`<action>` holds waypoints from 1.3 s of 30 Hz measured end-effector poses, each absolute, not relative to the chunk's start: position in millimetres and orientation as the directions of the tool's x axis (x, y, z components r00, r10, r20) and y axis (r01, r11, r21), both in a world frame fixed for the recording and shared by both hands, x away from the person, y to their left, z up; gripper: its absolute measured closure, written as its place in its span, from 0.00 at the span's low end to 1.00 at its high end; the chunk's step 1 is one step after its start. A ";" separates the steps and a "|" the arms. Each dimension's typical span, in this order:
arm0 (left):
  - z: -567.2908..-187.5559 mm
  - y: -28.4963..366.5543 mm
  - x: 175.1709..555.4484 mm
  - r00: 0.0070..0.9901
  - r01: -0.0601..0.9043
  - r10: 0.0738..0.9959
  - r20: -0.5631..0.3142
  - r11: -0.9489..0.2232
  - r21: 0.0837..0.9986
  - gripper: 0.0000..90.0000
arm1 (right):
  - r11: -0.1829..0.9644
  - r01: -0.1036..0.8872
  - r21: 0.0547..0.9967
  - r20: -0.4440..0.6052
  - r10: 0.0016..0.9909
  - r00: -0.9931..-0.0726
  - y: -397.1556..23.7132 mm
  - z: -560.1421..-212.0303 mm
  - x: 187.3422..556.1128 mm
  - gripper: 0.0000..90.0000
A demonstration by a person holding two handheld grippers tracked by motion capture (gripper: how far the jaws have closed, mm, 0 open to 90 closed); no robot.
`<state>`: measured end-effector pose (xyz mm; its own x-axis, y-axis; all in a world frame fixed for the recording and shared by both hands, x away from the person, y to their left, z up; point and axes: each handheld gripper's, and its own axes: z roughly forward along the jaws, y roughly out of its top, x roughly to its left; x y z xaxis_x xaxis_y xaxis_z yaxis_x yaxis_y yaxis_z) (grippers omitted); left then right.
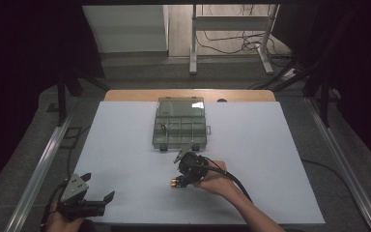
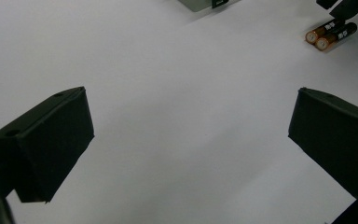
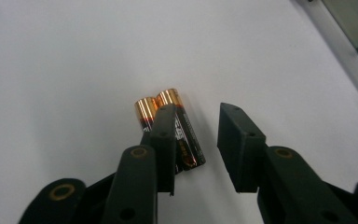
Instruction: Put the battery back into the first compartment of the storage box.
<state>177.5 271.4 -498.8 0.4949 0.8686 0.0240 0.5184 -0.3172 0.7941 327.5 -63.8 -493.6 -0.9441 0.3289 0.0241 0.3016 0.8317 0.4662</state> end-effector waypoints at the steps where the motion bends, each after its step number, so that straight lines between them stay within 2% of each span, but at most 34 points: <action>1: -498.8 271.4 177.5 0.495 0.518 0.868 0.024 -0.317 0.794 0.01 | 0.834 0.302 0.463 0.025 0.328 -0.944 -63.3 -494.3 327.9 0.76; 7: -498.8 271.0 177.5 0.496 0.517 0.868 0.028 -0.321 0.794 0.01 | 0.839 0.309 0.449 0.047 0.323 -0.945 -59.5 -500.8 332.4 0.80; 18: -498.9 270.9 177.5 0.497 0.517 0.867 0.028 -0.323 0.793 0.01 | 0.885 0.267 0.381 -0.025 0.298 -0.954 -49.8 -507.8 332.4 0.85; 23: -498.7 271.9 177.4 0.497 0.518 0.868 0.021 -0.316 0.795 0.01 | 0.869 0.302 0.392 0.016 0.322 -0.947 -52.4 -507.7 335.4 0.85; 39: -498.8 272.4 177.6 0.495 0.520 0.869 0.016 -0.310 0.796 0.01 | 0.808 0.332 0.487 0.014 0.373 -0.928 -65.2 -488.0 343.5 0.85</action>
<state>177.6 272.4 -498.8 0.4951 0.8687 0.0156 0.5197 -0.3105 0.7959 343.5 -65.2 -488.0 -0.9278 0.3729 0.0142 0.3322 0.8080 0.4866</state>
